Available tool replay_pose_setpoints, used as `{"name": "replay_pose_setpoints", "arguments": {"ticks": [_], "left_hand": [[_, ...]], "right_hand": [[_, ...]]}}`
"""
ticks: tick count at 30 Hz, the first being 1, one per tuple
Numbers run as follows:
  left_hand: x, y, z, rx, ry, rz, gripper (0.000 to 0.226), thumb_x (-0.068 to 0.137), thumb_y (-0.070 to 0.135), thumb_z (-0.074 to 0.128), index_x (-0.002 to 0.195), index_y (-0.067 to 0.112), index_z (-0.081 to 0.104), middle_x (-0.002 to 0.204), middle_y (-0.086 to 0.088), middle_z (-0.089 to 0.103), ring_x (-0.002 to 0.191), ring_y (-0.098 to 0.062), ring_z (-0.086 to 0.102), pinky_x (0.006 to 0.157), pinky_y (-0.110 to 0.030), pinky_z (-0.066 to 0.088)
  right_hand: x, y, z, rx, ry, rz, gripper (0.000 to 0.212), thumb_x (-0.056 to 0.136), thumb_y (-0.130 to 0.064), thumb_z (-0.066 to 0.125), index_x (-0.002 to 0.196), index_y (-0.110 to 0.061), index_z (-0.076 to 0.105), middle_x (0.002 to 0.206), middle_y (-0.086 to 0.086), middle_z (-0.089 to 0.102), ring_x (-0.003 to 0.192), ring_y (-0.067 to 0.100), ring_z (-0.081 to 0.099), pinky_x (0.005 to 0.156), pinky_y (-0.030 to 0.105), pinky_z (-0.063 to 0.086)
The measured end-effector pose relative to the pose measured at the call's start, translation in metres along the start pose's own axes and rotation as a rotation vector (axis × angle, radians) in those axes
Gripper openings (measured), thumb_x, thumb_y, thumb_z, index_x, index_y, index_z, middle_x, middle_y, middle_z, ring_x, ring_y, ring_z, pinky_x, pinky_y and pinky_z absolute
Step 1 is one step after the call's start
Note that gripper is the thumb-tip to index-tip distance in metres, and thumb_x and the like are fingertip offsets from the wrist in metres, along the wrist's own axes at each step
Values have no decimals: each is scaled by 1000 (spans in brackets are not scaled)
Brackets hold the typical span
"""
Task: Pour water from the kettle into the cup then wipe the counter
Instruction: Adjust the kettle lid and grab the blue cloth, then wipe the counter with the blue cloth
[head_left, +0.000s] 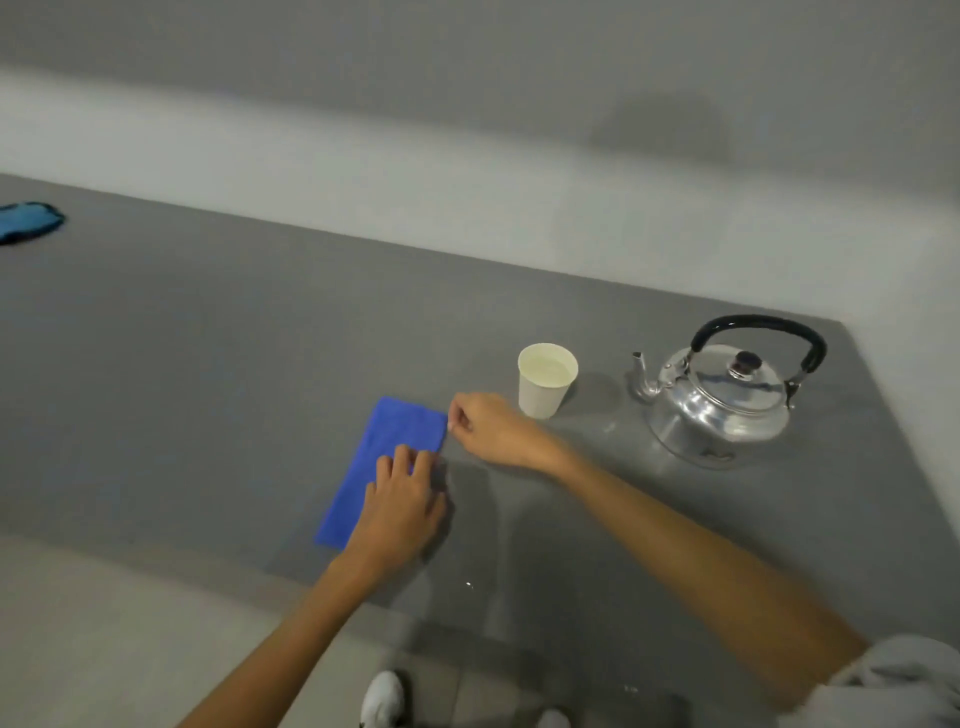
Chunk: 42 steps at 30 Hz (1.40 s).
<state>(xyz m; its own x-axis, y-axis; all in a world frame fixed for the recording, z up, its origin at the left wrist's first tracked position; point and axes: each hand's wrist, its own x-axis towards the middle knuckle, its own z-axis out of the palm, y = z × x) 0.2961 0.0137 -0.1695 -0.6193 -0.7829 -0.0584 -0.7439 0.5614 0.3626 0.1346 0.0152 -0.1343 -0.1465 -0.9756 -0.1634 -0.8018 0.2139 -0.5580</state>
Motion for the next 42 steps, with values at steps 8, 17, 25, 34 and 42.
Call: {"name": "replay_pose_setpoints", "arguments": {"ticks": [8, 17, 25, 34, 42], "left_hand": [[-13, -24, 0, 88, -23, -88, 47, 88, 21, 51, 132, 11, 37, 123, -15, 42, 100, -32, 44, 90, -38, 38], [-6, -14, -17, -217, -81, -93, 39, 79, -2, 54, 115, -3, 40, 112, -26, 45, 94, -42, 49, 79, -44, 38], [-20, 20, 2, -249, -267, 26, 41, 83, 11, 61, 118, 1, 42, 120, -18, 44, 104, -36, 49, 87, -37, 39], [13, -38, -3, -273, 249, 48, 18, 96, 10, 45, 103, -1, 57, 105, -22, 59, 95, -38, 51, 84, -50, 44], [27, -47, 21, -376, 144, 105, 40, 101, 25, 32, 140, 15, 37, 150, -3, 36, 134, -16, 35, 109, -31, 24]], "right_hand": [[58, -15, 61, -143, 42, 147, 47, 95, -32, 48, 128, 0, 40, 132, 23, 42, 123, 41, 36, 101, 49, 33], [53, -17, 58, -19, 96, 98, 22, 93, -11, 51, 108, 5, 49, 115, 24, 49, 104, 38, 51, 88, 43, 42], [-13, 25, 49, -179, 257, 94, 24, 93, -20, 55, 108, -2, 53, 108, 16, 55, 97, 30, 50, 80, 31, 37], [-16, -18, 98, -92, 383, 163, 48, 98, -22, 39, 139, 0, 33, 144, 21, 37, 133, 37, 30, 111, 39, 22], [-32, -28, 139, -337, 281, 200, 60, 99, -37, 23, 148, -9, 3, 158, 11, 3, 144, 25, -9, 117, 44, -7]]}}
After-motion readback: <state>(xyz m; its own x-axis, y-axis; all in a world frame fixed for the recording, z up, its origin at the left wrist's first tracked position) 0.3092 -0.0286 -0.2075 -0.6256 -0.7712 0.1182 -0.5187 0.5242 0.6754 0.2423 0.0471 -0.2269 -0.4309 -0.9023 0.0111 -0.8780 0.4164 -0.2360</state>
